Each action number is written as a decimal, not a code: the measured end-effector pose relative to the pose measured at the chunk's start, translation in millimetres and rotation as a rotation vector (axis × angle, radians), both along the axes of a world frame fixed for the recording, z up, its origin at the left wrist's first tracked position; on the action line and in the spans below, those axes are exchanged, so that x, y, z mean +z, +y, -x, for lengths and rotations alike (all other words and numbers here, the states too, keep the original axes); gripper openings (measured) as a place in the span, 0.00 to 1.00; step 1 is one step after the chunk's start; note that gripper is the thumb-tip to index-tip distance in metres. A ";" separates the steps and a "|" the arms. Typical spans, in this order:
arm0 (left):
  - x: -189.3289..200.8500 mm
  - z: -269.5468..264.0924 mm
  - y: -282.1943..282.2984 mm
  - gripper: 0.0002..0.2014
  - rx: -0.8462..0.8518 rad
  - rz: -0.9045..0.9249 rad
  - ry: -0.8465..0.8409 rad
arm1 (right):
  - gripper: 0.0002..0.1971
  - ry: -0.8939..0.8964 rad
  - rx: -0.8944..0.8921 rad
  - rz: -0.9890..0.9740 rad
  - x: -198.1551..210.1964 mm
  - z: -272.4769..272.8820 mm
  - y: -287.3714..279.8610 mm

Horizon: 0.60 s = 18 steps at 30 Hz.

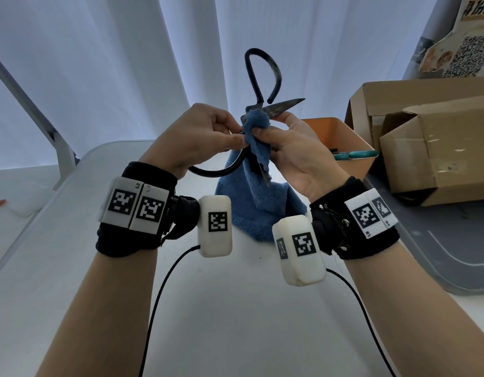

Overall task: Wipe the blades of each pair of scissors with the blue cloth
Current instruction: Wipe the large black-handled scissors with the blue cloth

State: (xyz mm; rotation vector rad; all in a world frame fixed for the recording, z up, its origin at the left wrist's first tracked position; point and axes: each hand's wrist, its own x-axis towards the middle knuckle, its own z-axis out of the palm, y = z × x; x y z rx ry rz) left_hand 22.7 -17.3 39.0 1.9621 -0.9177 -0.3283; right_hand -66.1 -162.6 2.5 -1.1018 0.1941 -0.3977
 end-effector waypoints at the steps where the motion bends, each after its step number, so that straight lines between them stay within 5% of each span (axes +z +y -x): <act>1: -0.3 0.3 -0.4 0.05 0.009 0.000 -0.003 | 0.20 -0.004 0.006 0.000 0.3 0.3 -0.5; 6: -0.5 1.6 -0.2 0.05 0.039 -0.006 -0.012 | 0.25 0.001 0.040 0.012 0.8 1.8 -3.0; 18: -0.2 -0.5 1.5 0.05 0.036 0.015 -0.013 | 0.13 0.000 0.017 0.028 -2.2 -2.3 2.6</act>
